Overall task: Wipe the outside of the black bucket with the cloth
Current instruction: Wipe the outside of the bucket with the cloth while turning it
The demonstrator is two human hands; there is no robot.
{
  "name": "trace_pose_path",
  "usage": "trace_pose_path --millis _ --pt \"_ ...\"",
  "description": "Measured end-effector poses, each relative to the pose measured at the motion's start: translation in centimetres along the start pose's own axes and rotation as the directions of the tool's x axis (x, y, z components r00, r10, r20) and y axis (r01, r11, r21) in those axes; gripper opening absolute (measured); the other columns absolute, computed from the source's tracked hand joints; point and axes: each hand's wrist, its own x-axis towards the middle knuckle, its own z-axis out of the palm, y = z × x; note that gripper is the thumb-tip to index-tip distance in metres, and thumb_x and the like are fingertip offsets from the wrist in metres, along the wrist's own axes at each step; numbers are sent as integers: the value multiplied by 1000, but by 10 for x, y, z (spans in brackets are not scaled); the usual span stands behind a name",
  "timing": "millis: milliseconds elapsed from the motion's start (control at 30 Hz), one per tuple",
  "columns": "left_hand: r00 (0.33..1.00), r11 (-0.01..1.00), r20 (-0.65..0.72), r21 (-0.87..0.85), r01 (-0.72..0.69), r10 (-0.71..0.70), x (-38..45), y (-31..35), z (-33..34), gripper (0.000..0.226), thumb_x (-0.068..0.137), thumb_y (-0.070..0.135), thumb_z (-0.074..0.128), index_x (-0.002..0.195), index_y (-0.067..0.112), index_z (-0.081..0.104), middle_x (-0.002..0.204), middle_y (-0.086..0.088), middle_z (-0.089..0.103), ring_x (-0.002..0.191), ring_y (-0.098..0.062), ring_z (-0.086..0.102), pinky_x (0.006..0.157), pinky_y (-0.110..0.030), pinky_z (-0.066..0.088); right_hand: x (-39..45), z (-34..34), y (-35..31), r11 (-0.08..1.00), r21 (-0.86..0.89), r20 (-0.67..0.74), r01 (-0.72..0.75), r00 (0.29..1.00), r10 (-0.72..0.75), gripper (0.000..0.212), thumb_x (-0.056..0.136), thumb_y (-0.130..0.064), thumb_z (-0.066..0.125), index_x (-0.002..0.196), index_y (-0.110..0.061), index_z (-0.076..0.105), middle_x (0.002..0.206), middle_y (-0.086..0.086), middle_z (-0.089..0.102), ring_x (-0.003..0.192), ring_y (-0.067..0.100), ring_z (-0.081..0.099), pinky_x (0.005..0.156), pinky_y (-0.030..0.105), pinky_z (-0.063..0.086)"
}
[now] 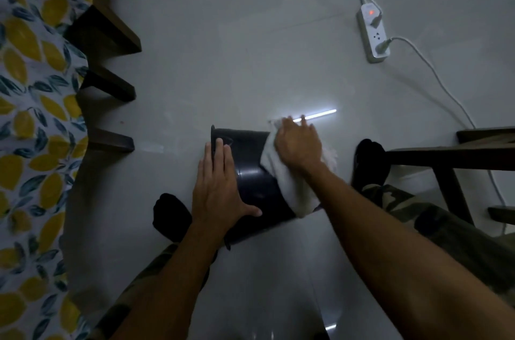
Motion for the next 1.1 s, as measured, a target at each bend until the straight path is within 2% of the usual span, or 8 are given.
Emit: trace_pose_path --millis 67,233,400,567,800,900,1000,1100 --pt "1000 1000 -10 -2 1 -1 3 1 -1 166 41 85 78 159 5 -7 168 -14 -14 155 -32 -9 123 -43 -2 6 0 35 996 -7 8 -88 996 89 55 104 -31 24 149 -9 48 156 9 47 151 37 28 119 49 27" --pt "1000 1000 -18 -7 14 -15 5 -1 6 168 39 84 79 159 5 -8 168 -13 -15 155 -32 -10 123 -43 2 -89 21 49 865 453 -98 -214 953 287 53 109 -47 24 155 -24 33 161 8 33 149 28 32 121 48 30" --pt "1000 997 -21 -78 -9 7 -16 7 7 165 42 78 83 160 7 -6 168 -8 -16 155 -31 -6 119 -39 23 -133 22 36 782 552 -71 -288 919 388 56 108 -41 37 157 -15 30 158 14 37 144 30 37 118 45 32" --pt "992 993 -99 -80 -82 74 5 11 -17 159 44 71 88 161 8 2 166 -18 -17 154 -37 -10 111 -50 39 -80 -16 41 716 603 -13 -352 893 449 35 109 -35 34 119 -9 54 107 8 61 104 30 61 81 32 40" --pt "960 992 -255 69 -105 119 9 13 -14 140 59 63 87 159 3 10 167 -23 -6 154 -41 -3 117 -49 30 -60 -28 43 694 624 60 -360 907 417 29 111 -27 32 126 -7 46 105 7 56 92 22 56 74 32 41" --pt "951 996 -300 -6 -84 78 -24 21 4 116 68 58 83 155 3 29 165 -21 19 151 -40 21 114 -52 39 -79 -23 44 702 609 11 -369 889 457 21 111 -24 34 118 -10 47 102 8 61 89 24 60 73 35 46" --pt "941 1000 -338 22 -19 25 -59 29 17 91 72 61 80 139 6 53 134 -17 58 118 -34 57 95 -46 47 -105 -32 38 757 568 -156 -324 860 485 19 110 -24 36 117 -12 49 95 1 58 89 24 62 74 33 45" --pt "932 996 -362 88 10 23 -70 34 15 90 67 61 83 135 9 56 129 -17 59 113 -35 58 92 -47 44 -136 -42 28 809 549 -245 -210 885 396 27 108 -28 39 125 -10 52 99 2 59 85 15 59 73 21 43"
